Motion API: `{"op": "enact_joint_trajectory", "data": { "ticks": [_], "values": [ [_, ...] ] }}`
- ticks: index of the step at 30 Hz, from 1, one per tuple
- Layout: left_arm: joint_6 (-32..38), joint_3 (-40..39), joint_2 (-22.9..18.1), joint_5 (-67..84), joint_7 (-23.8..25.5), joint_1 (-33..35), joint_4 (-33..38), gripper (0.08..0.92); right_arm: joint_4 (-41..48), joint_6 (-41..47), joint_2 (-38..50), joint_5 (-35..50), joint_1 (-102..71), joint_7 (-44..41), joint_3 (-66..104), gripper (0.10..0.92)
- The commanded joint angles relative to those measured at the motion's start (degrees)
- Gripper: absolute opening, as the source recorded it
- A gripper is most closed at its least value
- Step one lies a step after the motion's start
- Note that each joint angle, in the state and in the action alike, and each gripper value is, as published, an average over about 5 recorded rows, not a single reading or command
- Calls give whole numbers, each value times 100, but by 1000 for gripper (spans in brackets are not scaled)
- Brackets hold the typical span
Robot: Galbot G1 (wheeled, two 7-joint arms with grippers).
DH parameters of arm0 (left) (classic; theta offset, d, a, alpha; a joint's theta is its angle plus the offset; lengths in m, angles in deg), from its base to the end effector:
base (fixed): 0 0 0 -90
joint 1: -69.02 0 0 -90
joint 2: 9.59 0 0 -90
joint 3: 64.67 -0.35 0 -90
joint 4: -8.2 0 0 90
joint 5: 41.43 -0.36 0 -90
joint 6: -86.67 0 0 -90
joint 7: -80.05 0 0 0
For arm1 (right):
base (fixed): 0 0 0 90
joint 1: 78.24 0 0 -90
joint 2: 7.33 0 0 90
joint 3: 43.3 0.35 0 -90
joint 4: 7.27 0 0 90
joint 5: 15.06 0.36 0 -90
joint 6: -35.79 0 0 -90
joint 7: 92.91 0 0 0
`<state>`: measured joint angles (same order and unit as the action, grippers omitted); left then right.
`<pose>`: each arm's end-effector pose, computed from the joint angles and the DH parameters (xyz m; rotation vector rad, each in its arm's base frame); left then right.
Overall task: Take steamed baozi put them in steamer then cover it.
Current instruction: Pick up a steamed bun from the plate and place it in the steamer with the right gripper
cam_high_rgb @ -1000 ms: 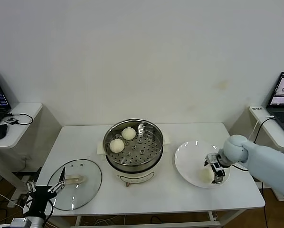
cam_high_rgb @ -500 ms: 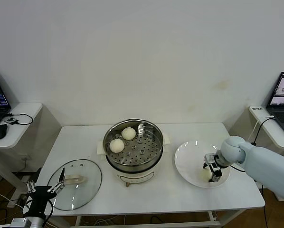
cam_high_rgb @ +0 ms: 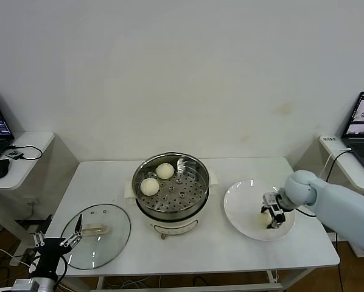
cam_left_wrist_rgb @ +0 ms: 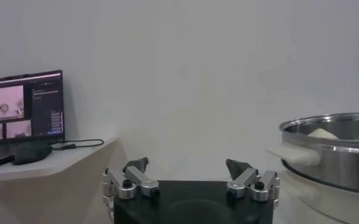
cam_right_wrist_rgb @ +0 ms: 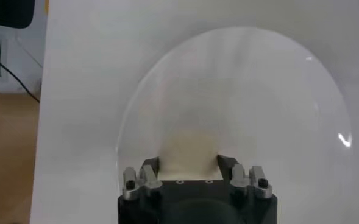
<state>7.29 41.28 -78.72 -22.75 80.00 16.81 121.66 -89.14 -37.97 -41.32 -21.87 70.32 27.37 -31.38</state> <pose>0.1524 0.1584 -0.3216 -0.1122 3.1300 0.2106 0.4763 -0.1375 -0.2049 1.2620 -1.3458 1.4296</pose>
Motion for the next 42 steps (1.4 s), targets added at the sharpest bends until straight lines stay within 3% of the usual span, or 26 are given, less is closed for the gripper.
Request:
{"op": "enact_joint_trajectory", "data": {
  "ticks": [1,9,18,29,42],
  "values": [
    [-10,-7,14,2,0,-12,12,823,-169,15,78,406,1052,-58,-178,609],
    [-3,-24,41,9,1,-28,10,823,-162,44,-298,1143,2699,-69,-736,611],
    [15,-33,31,11,2,-34,10,823,-172,158,-1496,1717,3839,140,-1525,615],
    [36,29,-27,8,0,24,52,823,-13,-20,-2986,2080,3392,540,-1850,619],
    [27,124,-128,24,-5,29,123,823,308,-1016,-3800,1577,2812,579,-2352,619]
  ]
}}
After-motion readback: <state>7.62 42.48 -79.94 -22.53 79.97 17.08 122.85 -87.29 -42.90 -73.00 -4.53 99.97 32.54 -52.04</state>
